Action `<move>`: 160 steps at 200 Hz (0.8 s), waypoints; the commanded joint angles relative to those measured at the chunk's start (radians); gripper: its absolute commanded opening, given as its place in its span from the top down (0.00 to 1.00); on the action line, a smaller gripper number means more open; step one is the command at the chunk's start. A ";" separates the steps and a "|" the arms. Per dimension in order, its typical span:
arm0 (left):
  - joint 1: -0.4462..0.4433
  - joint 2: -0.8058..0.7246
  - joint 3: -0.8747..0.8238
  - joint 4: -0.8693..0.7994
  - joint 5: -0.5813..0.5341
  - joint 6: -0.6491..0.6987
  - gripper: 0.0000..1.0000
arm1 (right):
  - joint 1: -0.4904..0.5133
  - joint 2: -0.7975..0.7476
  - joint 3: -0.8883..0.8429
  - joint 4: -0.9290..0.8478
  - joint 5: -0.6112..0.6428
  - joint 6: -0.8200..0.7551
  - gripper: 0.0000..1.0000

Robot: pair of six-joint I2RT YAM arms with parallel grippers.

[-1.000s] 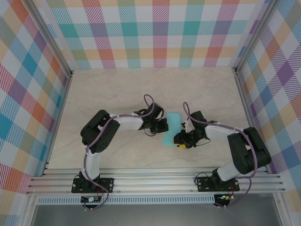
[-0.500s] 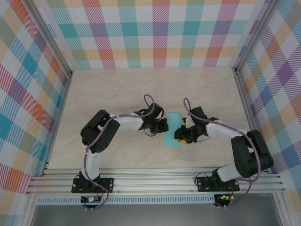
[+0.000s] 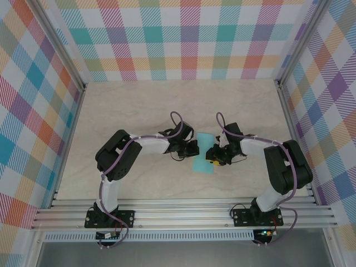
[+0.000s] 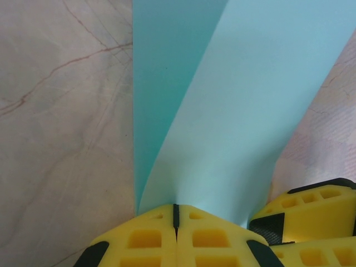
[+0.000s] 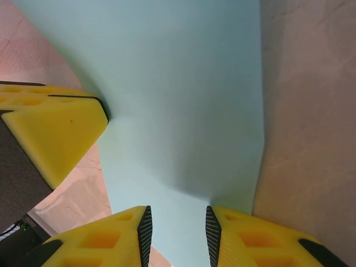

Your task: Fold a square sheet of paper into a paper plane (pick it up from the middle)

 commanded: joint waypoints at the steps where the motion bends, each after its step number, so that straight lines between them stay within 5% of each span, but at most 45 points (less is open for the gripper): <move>1: -0.012 0.048 -0.001 -0.094 -0.004 0.020 1.00 | -0.023 -0.044 0.035 0.010 -0.046 -0.015 0.66; 91: -0.011 0.045 -0.003 -0.106 -0.008 0.026 1.00 | -0.079 0.126 0.084 0.021 -0.027 -0.059 0.67; 160: -0.012 0.042 -0.002 -0.120 -0.014 0.032 1.00 | -0.096 0.062 0.178 -0.022 -0.078 -0.083 0.66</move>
